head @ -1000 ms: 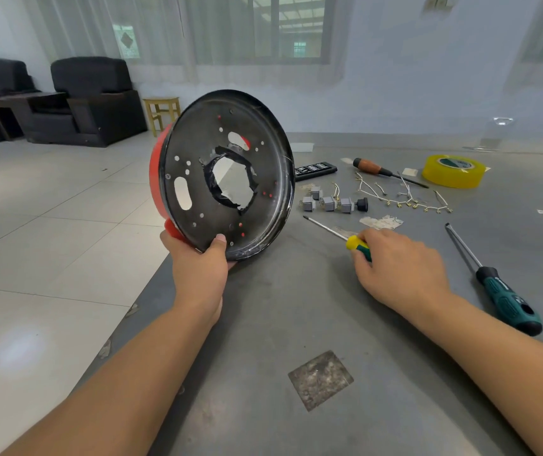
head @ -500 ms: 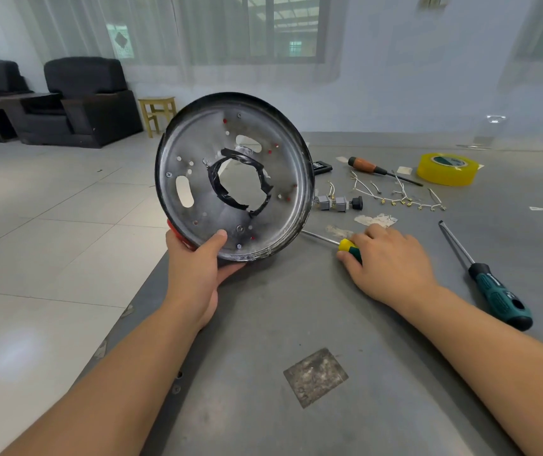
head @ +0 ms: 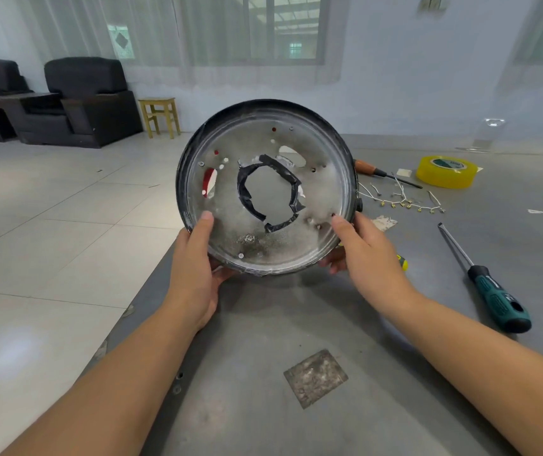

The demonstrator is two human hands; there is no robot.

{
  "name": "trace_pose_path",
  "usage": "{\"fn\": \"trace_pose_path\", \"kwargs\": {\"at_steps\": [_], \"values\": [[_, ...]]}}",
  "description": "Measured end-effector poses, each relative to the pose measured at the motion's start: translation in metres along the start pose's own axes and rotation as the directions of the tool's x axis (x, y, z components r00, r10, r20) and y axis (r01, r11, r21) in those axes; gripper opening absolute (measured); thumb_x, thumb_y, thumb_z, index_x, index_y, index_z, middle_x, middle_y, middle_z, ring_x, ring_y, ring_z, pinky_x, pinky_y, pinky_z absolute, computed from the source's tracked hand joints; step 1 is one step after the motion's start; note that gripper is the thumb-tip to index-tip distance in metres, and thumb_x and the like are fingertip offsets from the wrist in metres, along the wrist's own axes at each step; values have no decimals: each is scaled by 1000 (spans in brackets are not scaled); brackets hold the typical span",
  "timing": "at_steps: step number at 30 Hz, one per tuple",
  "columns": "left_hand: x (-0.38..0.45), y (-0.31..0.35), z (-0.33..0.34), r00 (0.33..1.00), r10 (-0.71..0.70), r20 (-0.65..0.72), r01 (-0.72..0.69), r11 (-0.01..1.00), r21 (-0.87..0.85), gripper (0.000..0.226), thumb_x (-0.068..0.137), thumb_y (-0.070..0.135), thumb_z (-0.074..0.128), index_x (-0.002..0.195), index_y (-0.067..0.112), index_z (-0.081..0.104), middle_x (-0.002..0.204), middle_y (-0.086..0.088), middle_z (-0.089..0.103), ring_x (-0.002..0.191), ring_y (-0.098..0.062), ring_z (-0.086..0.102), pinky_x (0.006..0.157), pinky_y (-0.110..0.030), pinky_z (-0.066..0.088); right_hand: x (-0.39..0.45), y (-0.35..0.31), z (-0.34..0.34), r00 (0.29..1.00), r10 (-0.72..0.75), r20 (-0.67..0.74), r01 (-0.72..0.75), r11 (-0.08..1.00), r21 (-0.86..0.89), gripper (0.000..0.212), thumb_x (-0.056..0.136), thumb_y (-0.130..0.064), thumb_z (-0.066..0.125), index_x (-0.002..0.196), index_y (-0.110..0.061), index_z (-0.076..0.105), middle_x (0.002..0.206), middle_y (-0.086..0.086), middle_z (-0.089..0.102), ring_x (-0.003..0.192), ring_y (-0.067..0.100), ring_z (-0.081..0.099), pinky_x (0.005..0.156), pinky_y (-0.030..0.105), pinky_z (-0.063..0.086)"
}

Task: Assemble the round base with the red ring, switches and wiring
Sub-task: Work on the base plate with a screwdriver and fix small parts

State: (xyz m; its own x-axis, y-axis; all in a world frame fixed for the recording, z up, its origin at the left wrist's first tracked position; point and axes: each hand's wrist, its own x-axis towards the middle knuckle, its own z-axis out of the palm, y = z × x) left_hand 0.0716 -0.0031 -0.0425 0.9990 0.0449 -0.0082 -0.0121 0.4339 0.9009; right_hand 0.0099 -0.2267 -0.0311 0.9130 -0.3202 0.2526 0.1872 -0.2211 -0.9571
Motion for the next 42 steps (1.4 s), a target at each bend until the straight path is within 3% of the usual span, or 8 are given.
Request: {"fn": "trace_pose_path", "kwargs": {"at_steps": [5, 9, 15, 23, 27, 32, 36, 42], "values": [[-15, 12, 7, 1000, 6, 28, -3, 997, -83, 86, 84, 69, 63, 147, 13, 49, 141, -12, 66, 128, -32, 66, 107, -60, 52, -4, -2, 7, 975, 211, 68, -222, 902, 370, 22, 92, -4, 54, 109, -15, 63, 93, 11, 77, 72, 25, 74, 59, 33, 59], [-26, 16, 13, 996, 0, 89, 13, 988, -155, 87, 86, 59, 64, 154, 9, 43, 149, -15, 61, 135, -32, 61, 115, -54, 47, -12, -4, 14, 948, 258, 186, -319, 782, 535, 39, 93, 9, 50, 125, -13, 57, 111, 11, 77, 92, 29, 77, 68, 37, 62], [-37, 1, 22, 910, -145, 388, 193, 977, -89, 67, 94, 32, 71, 154, 11, 48, 145, -12, 65, 134, -29, 62, 97, -33, 60, -30, -6, 29, 925, 153, 349, -357, 666, 655, 43, 98, 7, 54, 138, -8, 53, 125, 12, 73, 113, 27, 72, 83, 33, 62], [-25, -1, 6, 928, -188, 320, 244, 959, -142, 44, 92, 0, 46, 133, -3, 62, 131, -22, 71, 126, -40, 66, 101, -52, 58, -25, -10, 28, 907, 221, 360, -405, 696, 593, 65, 84, -27, 74, 141, -9, 49, 123, 17, 72, 90, 33, 74, 73, 34, 61], [-27, 5, 9, 949, -153, 276, 199, 969, -147, 39, 105, 25, 54, 139, 8, 61, 134, -15, 72, 126, -34, 68, 99, -54, 59, -23, -7, 24, 907, 231, 352, -411, 668, 621, 43, 94, -6, 64, 135, -6, 52, 114, 16, 75, 90, 29, 76, 73, 33, 61], [-37, 3, 23, 949, -95, 299, 149, 975, -166, 76, 90, 37, 71, 156, 11, 42, 139, -8, 68, 117, -21, 72, 97, -39, 60, -23, -8, 23, 887, 221, 405, -452, 594, 665, 41, 94, 3, 58, 135, 0, 54, 119, 19, 73, 105, 30, 74, 80, 33, 62], [-35, 0, 21, 940, -126, 318, 192, 964, -185, 67, 87, 22, 68, 148, 0, 51, 142, -21, 64, 133, -38, 61, 113, -48, 50, -28, -12, 27, 835, 243, 493, -504, 695, 513, 37, 97, -8, 64, 134, -3, 58, 124, 19, 72, 110, 37, 71, 89, 37, 61], [-24, -4, 9, 954, -113, 279, 190, 944, -268, 36, 77, 16, 57, 110, 2, 62, 111, -19, 64, 111, -35, 60, 111, -51, 46, -33, -21, 33, 839, 372, 399, -482, 847, 224, 47, 89, -41, 76, 126, -17, 59, 125, 10, 68, 86, 39, 77, 63, 29, 61]]}}
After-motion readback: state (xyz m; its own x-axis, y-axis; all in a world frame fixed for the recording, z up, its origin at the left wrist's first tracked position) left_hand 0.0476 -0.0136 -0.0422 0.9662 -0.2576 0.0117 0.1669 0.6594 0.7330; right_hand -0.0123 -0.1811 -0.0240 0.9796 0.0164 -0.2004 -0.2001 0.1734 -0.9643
